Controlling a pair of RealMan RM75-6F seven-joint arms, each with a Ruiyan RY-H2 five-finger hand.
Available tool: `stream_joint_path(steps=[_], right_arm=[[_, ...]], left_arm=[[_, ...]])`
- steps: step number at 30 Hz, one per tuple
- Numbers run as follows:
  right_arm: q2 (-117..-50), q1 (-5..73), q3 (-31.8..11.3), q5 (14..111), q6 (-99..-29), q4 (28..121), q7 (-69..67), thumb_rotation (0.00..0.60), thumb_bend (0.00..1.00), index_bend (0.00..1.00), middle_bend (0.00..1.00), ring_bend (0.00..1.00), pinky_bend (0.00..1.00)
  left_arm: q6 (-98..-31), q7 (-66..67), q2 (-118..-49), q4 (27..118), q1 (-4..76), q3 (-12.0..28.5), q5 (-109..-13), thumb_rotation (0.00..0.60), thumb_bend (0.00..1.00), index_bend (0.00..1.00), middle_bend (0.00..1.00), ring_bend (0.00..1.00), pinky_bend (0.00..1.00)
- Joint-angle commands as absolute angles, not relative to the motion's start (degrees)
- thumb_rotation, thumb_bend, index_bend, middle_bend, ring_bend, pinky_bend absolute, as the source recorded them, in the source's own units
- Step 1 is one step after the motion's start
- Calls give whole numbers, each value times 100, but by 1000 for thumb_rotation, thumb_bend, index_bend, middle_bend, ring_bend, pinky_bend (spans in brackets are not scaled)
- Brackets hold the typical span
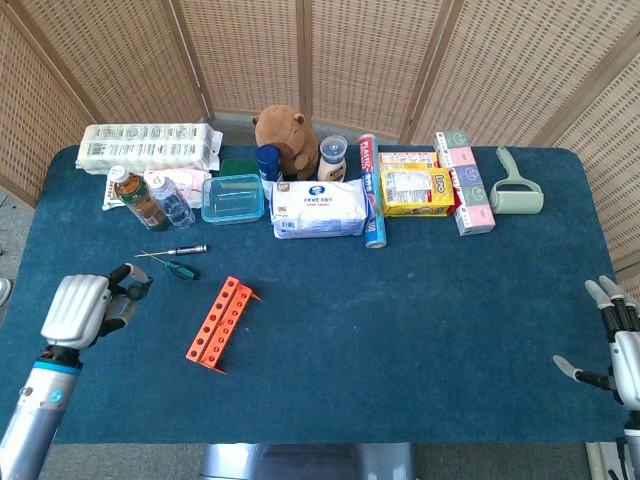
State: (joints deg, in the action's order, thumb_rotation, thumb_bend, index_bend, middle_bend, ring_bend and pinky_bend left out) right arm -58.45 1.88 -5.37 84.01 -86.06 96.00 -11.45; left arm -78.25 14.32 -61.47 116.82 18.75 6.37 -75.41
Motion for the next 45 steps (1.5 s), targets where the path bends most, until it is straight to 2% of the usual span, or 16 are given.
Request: stream_joint_path(steps=[1, 7, 15, 20, 29, 38, 45], right_arm=[[-5853, 189, -534, 8402, -8607, 9605, -1122, 600, 83, 35, 7, 0, 0], [-5871, 194, -530, 8401, -8601, 9607, -1072, 600, 83, 35, 8, 0, 0], [-5869, 190, -531, 8403, -8612, 9612, -1075, 600, 83, 35, 7, 0, 0], [-5870, 196, -531, 8385, -8590, 9615, -1059, 600, 82, 35, 7, 0, 0], [-5857, 194, -536, 8382, -8594, 9618, -1091, 600, 83, 35, 8, 0, 0], [-5840, 187, -537, 8380, -8600, 9622, -1123, 600, 83, 35, 7, 0, 0], [-5843, 195, -535, 8371, -8577, 9622, -1110, 600, 83, 35, 7, 0, 0]], left_arm=[[-7947, 1038, -5877, 11920, 1681, 473, -7929, 600, 455, 534, 949, 909, 918], [-7405, -386, -5034, 12429, 1640, 152, -8401, 600, 455, 534, 949, 909, 918], [-6985, -1980, -4295, 12407, 1787, 120, -8823, 600, 457, 534, 949, 910, 918], [-6579, -3635, -3836, 12323, 1998, -85, -9631, 600, 458, 534, 949, 909, 918], [-6884, -5259, -3197, 11955, 2084, -406, -10789, 600, 458, 534, 949, 910, 918], [-6938, -5593, -2942, 11818, 2163, -567, -11041, 600, 458, 534, 949, 910, 918], [-6685, -5004, -2941, 11950, 2203, -413, -10275, 600, 464, 534, 949, 909, 918]])
